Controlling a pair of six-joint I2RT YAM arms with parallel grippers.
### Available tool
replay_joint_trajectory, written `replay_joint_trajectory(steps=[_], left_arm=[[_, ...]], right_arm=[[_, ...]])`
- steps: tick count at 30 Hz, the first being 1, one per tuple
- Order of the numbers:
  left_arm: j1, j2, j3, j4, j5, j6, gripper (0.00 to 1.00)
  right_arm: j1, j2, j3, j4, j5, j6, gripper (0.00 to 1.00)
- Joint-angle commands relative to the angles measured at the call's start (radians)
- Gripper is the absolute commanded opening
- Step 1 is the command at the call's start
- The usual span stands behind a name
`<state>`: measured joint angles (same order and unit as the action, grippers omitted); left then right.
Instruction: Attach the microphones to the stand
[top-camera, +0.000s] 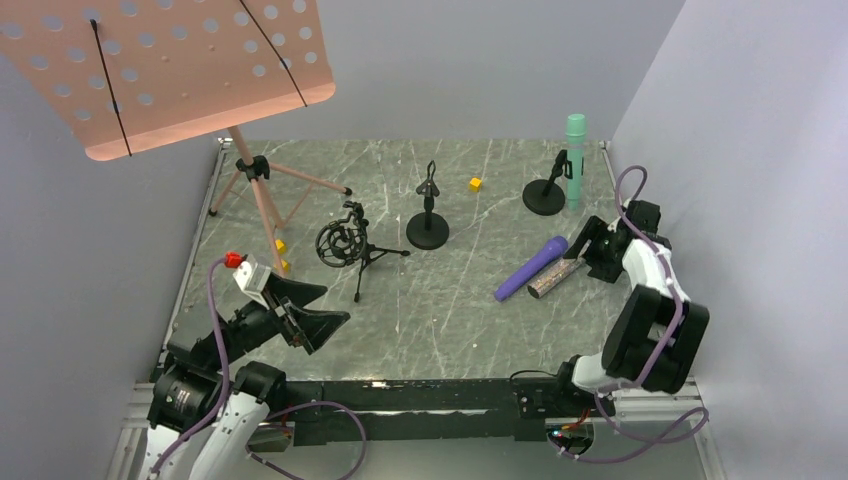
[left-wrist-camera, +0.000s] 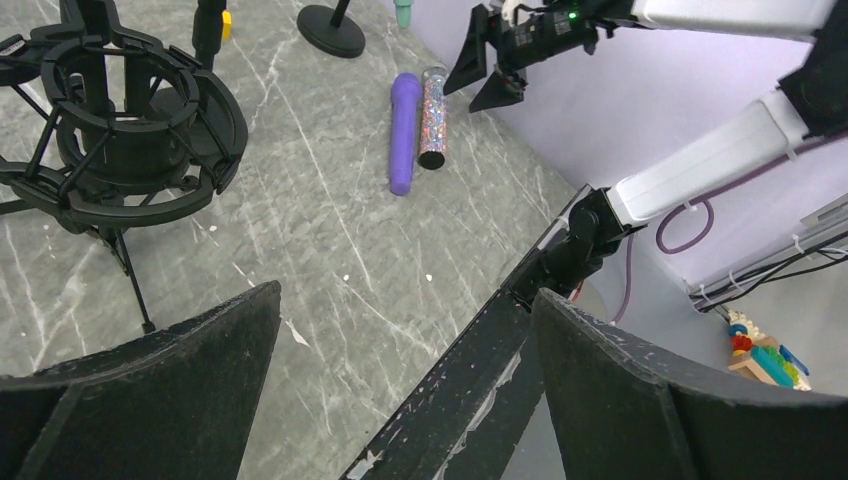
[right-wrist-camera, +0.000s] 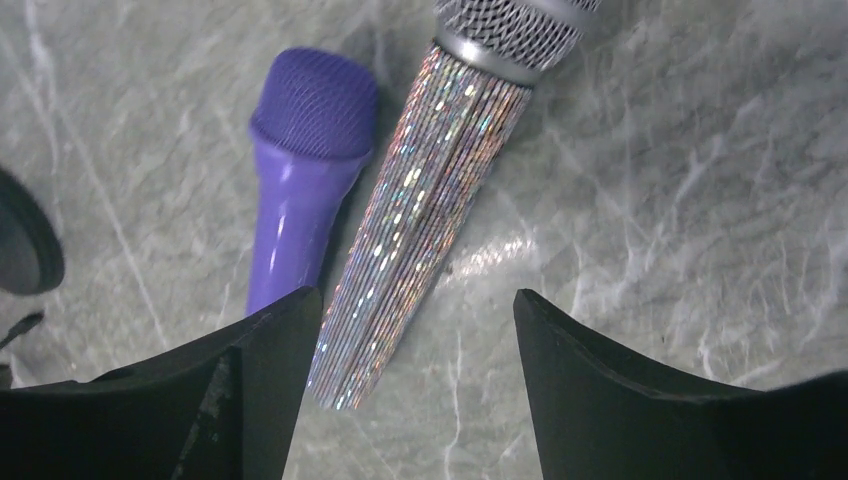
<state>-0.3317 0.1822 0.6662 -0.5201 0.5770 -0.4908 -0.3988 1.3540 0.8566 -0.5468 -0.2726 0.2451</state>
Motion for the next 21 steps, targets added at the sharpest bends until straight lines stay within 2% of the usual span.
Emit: replay_joint_trajectory(steps=[1, 8, 11, 21], left_arm=[[-0.003, -0.037, 0.015, 0.011, -0.014, 0.005, 0.99], [-0.003, -0.032, 0.024, -0.004, -0.022, 0.004, 0.99], [-0.003, -0.029, 0.020, 0.004, -0.018, -0.005, 0.99], [-0.003, -0.005, 0.024, 0.033, -0.003, -0.019, 0.99]], right_arm=[[-0.002, 0.092, 0.082, 0.076, 0.083, 0.072, 0.75], [-0.002, 0.191, 0.121, 0.125, 0.124, 0.118, 0.73], [-0.001, 0.230, 0.129, 0.128, 0.140, 0.118, 0.70], [-0.001, 0.272, 0.142, 0.148, 0.190, 0.120, 0.67]])
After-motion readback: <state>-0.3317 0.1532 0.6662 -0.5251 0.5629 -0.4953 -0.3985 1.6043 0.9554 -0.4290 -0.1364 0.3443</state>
